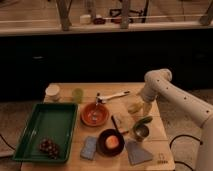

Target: Place banana in plastic cup

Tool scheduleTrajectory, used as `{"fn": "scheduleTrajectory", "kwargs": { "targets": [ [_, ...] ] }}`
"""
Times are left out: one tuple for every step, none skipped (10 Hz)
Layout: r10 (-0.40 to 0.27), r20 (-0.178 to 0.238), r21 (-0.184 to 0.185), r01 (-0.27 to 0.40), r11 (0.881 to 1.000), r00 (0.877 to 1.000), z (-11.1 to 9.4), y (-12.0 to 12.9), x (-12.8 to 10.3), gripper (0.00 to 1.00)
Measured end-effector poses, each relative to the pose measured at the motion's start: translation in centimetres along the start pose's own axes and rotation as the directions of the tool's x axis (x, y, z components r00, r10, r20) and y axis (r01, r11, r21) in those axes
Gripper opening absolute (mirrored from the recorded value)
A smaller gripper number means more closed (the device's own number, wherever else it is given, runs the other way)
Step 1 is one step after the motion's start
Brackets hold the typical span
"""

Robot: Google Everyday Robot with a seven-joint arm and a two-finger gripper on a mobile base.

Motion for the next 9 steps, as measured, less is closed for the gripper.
{"fn": "scheduleTrajectory", "kwargs": {
  "targets": [
    [0.002,0.001,-0.001,-0.002,1.000,1.000,0.09,-0.02,0.03,0.80],
    [0.004,0.003,-0.002,-0.004,1.000,1.000,0.17,-0.10,0.00,0.80],
    [0.006,0.005,-0.003,-0.006,1.000,1.000,0.24,-0.23,0.00,0.80],
    [0.008,0.006,-0.004,-0.008,1.000,1.000,0.30,-0.24,0.02,0.80],
    [0.010,0.007,-0.005,-0.010,1.000,1.000,0.38,-0.23,0.07,0.80],
    [0.014,0.009,-0.008,-0.014,1.000,1.000,0.52,-0.19,0.13,0.80],
    [0.015,0.009,-0.010,-0.015,1.000,1.000,0.62,-0.20,0.12,0.80],
    [0.016,0.010,-0.010,-0.016,1.000,1.000,0.71,-0.24,0.08,0.80],
    [0.022,0.013,-0.010,-0.022,1.000,1.000,0.81,-0.28,0.08,0.80]
  ]
}}
